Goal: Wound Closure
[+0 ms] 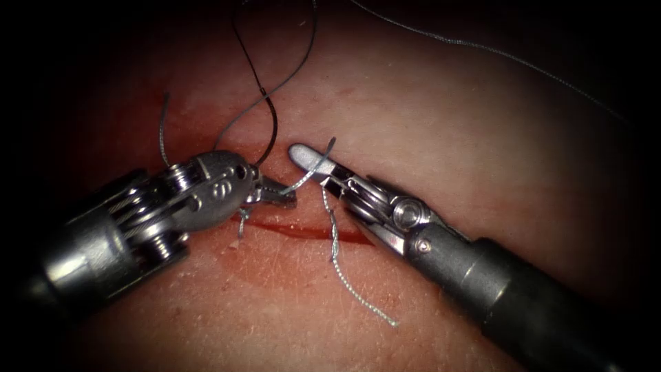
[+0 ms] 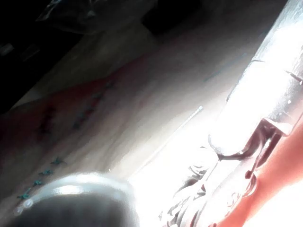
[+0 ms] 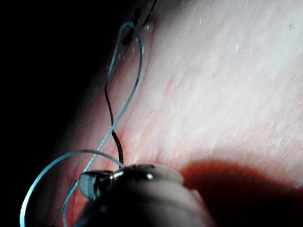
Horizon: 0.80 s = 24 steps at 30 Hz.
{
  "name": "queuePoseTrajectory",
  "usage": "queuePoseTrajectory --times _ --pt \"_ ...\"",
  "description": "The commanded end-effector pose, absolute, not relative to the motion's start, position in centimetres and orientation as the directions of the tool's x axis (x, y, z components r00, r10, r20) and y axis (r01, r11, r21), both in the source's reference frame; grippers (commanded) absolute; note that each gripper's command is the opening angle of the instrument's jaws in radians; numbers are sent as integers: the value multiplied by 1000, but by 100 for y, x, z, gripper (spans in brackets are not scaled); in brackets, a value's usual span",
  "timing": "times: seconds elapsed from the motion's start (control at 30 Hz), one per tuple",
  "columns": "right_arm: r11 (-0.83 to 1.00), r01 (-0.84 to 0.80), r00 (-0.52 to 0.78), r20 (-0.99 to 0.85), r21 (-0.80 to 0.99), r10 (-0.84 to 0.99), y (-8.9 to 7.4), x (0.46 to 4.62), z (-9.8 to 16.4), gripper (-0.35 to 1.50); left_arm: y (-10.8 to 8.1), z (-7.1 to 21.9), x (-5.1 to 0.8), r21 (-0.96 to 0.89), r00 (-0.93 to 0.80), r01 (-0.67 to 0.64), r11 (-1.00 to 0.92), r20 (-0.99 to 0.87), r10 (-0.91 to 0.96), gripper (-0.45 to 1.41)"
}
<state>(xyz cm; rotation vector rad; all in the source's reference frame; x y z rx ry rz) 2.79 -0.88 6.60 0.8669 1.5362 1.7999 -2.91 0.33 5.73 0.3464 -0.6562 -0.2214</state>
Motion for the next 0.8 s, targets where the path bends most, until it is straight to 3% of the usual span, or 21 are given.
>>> queuePoseTrajectory --times 0.03,0.17,0.27,0.53,0.8 --pt "-134 -25 -598 93 991 796 -77 285 653 -35 44 567 -295 375 771 94 922 559 -306 -45" --pt "-147 9 -612 122 989 782 -73 288 654 -35 36 575 -297 372 783 92 924 545 -298 -45" --pt "-123 140 -629 184 982 756 -71 296 657 -35 25 591 -297 371 812 86 925 511 -281 -45" --pt "-43 410 -434 236 911 870 -91 313 639 -35 48 638 -300 321 872 104 941 425 -241 -45" --pt "-137 488 -191 259 862 947 -78 301 635 -35 70 641 -310 294 879 55 954 439 -186 -45"
